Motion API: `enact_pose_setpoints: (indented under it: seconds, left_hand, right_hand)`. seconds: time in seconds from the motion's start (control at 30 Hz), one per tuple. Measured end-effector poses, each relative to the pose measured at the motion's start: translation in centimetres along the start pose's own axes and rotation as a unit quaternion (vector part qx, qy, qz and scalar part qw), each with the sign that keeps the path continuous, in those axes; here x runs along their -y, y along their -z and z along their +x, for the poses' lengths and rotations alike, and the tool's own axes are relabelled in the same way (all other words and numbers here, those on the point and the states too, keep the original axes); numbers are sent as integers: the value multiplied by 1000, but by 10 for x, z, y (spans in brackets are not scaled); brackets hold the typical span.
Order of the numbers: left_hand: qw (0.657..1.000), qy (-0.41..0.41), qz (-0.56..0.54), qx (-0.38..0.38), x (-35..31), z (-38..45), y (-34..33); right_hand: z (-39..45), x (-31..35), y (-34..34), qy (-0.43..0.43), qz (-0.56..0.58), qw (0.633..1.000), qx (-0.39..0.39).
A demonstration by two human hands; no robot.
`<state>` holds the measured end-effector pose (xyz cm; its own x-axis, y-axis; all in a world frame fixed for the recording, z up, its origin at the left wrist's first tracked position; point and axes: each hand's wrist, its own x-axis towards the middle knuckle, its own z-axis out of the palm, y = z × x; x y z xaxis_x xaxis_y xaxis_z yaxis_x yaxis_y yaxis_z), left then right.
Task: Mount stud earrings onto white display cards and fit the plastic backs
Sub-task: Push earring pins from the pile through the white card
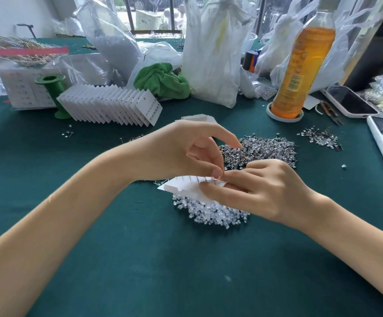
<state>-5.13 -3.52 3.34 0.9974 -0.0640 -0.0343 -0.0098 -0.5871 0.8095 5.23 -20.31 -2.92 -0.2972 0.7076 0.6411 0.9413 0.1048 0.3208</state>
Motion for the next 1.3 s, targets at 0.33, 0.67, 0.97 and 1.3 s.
enact_pose_setpoints:
  seconds: [0.33, 0.67, 0.97, 1.3]
  left_hand:
    - [1000, -17, 0, -19, 6, 1, -4]
    - [999, -39, 6, -21, 9, 1, -7]
    - [999, -43, 9, -18, 12, 2, -8]
    - [999, -48, 24, -8, 12, 3, -6]
  right_hand:
    - [1, 0, 0, -4, 18, 999, 38]
    - [2, -1, 1, 2, -3, 999, 37]
    - [2, -1, -1, 1, -7, 999, 34]
    - [1, -2, 2, 19, -31, 999, 36]
